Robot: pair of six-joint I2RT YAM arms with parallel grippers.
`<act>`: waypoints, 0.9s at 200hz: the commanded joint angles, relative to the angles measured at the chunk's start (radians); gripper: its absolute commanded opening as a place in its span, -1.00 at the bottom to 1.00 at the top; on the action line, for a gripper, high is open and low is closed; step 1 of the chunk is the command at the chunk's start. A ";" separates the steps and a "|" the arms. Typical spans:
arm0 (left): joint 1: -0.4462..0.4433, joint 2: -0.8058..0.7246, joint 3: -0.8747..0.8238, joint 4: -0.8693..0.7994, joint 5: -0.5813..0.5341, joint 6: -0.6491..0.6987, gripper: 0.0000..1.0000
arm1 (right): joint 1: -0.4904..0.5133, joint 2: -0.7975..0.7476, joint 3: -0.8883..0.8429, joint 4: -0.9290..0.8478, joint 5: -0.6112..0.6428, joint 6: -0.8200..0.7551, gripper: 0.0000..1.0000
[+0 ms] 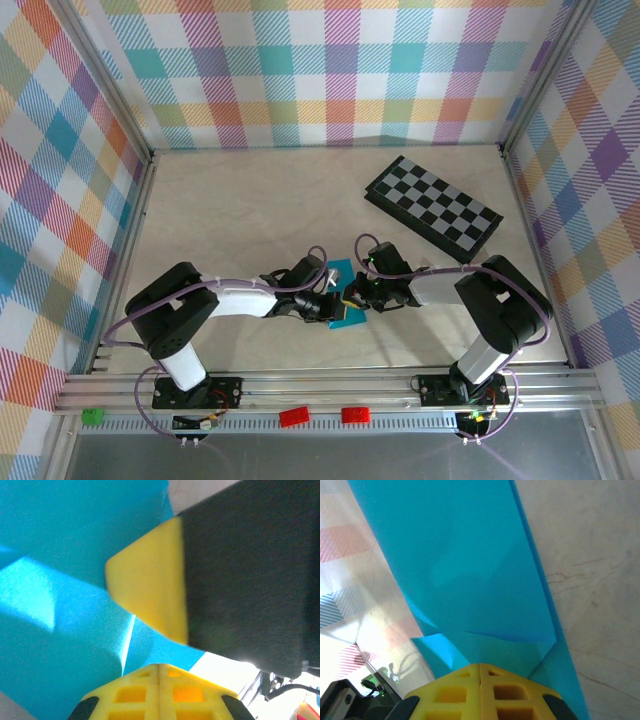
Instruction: Fold a paper plane with a square sheet of paper (pick it up from the middle)
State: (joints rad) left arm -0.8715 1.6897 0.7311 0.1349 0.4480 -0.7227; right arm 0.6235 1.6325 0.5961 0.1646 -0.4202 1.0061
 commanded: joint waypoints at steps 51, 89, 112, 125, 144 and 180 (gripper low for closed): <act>0.008 -0.014 -0.056 0.069 0.033 -0.037 -0.98 | 0.000 0.010 -0.041 -0.116 0.080 -0.010 -0.89; 0.007 -0.037 -0.064 0.109 0.038 -0.046 -0.97 | 0.001 0.007 -0.044 -0.117 0.081 -0.010 -0.89; 0.006 -0.053 -0.064 0.097 0.013 -0.040 -0.96 | 0.001 0.006 -0.049 -0.115 0.083 -0.009 -0.89; 0.008 -0.046 -0.064 0.082 0.006 -0.036 -0.97 | 0.001 0.007 -0.050 -0.113 0.083 -0.008 -0.89; 0.008 -0.030 -0.078 0.086 0.014 -0.035 -0.97 | 0.001 0.010 -0.049 -0.112 0.083 -0.009 -0.89; 0.008 -0.029 -0.138 0.128 0.024 -0.050 -0.98 | 0.001 0.012 -0.050 -0.111 0.081 -0.010 -0.89</act>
State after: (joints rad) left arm -0.8715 1.6634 0.6369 0.2390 0.4622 -0.7643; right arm 0.6235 1.6257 0.5880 0.1673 -0.4126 1.0061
